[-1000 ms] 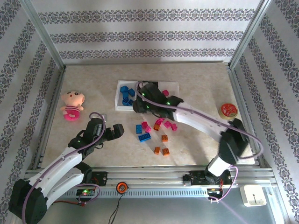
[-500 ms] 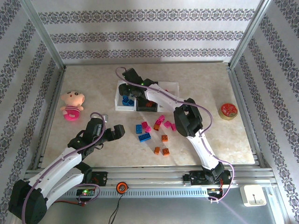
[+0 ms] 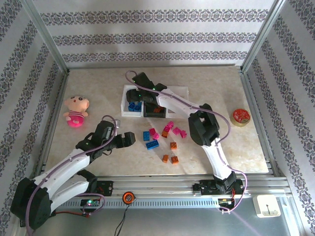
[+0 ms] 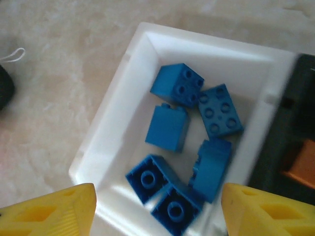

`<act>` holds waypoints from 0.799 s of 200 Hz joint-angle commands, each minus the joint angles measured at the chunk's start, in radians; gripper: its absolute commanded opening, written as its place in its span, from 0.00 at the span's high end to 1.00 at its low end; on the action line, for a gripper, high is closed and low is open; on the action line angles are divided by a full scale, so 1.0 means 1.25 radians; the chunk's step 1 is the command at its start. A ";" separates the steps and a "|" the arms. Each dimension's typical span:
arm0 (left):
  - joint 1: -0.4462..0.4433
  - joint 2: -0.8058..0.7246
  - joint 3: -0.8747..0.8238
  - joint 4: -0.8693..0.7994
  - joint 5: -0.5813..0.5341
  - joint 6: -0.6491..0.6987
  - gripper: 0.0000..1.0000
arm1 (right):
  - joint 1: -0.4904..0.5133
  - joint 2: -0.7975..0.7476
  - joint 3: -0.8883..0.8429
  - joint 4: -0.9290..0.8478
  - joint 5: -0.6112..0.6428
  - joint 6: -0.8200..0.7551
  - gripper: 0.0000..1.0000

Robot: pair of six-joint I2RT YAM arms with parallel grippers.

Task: Sort the legos into containers by color
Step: Place the lego in the container, then rotate the lego at the bottom-center of the table.

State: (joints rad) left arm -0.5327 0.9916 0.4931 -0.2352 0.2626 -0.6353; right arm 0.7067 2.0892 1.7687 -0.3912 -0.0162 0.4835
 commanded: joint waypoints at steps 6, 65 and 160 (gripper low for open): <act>-0.102 0.087 0.074 0.040 -0.030 0.047 0.13 | -0.030 -0.167 -0.193 0.099 0.005 0.035 0.32; -0.242 0.339 0.214 -0.005 -0.128 0.172 0.13 | -0.090 -0.450 -0.574 0.161 0.013 0.055 0.32; -0.266 0.476 0.271 -0.025 -0.170 0.228 0.21 | -0.139 -0.577 -0.697 0.174 0.013 0.067 0.32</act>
State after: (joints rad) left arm -0.8391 1.5555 0.8249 -0.2459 0.0551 -0.3767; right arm 0.5446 1.3872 0.9192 -0.1997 -0.0086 0.5518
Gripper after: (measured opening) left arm 0.821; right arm 0.682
